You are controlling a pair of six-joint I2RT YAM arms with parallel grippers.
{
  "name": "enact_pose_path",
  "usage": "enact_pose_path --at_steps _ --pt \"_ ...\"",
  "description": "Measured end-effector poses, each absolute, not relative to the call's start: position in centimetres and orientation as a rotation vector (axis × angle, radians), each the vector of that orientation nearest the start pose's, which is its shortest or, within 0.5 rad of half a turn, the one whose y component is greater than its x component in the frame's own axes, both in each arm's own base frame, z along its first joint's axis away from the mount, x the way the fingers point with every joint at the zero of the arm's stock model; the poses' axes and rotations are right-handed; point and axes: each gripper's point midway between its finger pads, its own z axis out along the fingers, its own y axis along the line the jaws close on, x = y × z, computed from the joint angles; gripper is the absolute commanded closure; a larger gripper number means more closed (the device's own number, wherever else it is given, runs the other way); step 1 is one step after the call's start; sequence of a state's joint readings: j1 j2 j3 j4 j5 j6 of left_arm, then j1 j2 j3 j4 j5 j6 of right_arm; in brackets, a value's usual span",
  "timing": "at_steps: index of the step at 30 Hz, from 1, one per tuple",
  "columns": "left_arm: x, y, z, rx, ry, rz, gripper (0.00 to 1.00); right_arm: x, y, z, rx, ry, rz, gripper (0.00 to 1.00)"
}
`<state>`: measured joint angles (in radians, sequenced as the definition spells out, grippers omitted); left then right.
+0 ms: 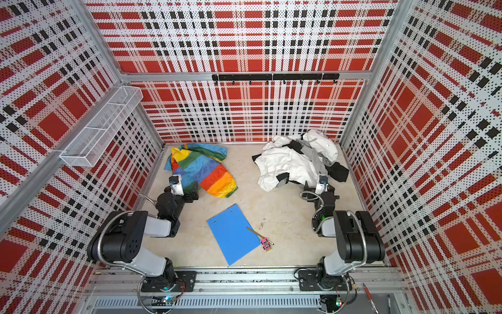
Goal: Pick out a specific cloth from the pile
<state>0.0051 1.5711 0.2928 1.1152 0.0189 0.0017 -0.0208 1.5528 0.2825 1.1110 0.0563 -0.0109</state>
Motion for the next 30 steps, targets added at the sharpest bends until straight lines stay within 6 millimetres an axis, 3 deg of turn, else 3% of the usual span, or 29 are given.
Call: enact_pose_path --at_steps 11,17,23,30 --pt "38.8 -1.2 12.6 0.073 1.703 -0.065 0.01 38.7 -1.7 12.5 0.044 1.717 -0.07 0.0" --pt "38.7 -1.4 12.5 0.087 1.702 -0.082 0.01 36.9 -1.7 11.9 0.046 1.701 -0.072 0.0" --pt "38.7 -1.3 12.5 0.085 1.704 -0.081 0.01 38.5 -1.5 13.3 0.042 1.678 -0.071 0.0" --pt "38.8 -1.3 12.5 0.085 1.703 -0.081 0.01 38.5 -1.5 12.6 0.042 1.705 -0.072 0.0"
